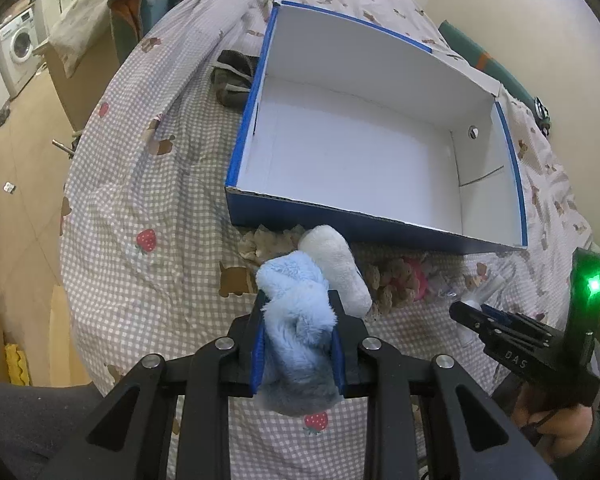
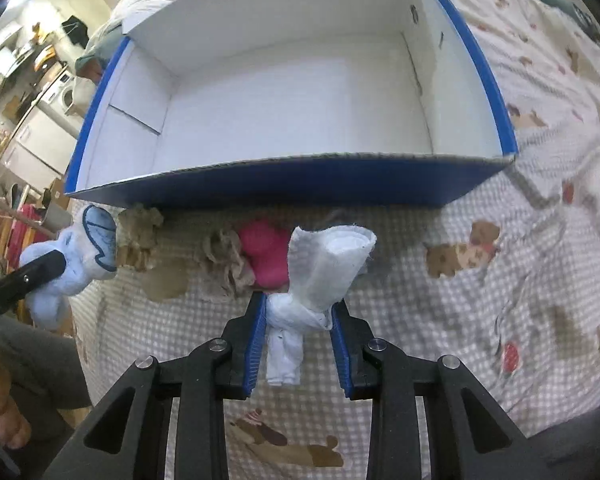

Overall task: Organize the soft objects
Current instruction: 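Carry the blue scrunchie and white sock into the box with both tools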

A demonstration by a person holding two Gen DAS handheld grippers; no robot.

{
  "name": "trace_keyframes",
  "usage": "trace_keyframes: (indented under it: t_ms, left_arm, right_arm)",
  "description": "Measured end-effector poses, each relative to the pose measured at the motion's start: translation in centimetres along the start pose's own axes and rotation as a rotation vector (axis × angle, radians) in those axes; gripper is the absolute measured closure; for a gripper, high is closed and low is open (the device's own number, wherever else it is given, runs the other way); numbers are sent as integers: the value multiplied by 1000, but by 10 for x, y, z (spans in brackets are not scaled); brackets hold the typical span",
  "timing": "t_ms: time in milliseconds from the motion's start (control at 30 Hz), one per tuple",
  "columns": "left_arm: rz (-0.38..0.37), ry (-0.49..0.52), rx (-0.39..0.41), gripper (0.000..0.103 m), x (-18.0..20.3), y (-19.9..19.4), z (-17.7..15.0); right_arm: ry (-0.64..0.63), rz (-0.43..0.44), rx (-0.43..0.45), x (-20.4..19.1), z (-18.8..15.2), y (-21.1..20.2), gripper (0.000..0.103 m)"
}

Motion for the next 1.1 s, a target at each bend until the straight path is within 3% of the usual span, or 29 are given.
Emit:
trace_keyframes:
  t_ms: [133,333,500,800,1100]
  left_arm:
    - [20,20,6,79,2,1,-1]
    - [42,21,15,79,-1,-1,-2]
    - [43,7,55,79,2,-27,4]
    - [76,35,245,79,22,-89,47]
    - [128,90,280,79,42,-80,97]
  right_arm:
    - [-8,17,20,18,-5,-14,70]
    - [-29,40,49,6,-3,-25,70]
    - [-39,92,111,-5,9,-54,70]
    - [-74,149,280,-18,56,-121,70]
    - [-96,144,329,-10,106,-126,70]
Point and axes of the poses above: each gripper's, at about its wrist camera, not at the fingertips, and y roughly the way its jaws point, x to its right, z to its top, the point moved 7 cm from there along y, roughly the way its jaws point, and after that the axes turned 2 degrees about z, right-handed, at the moved point
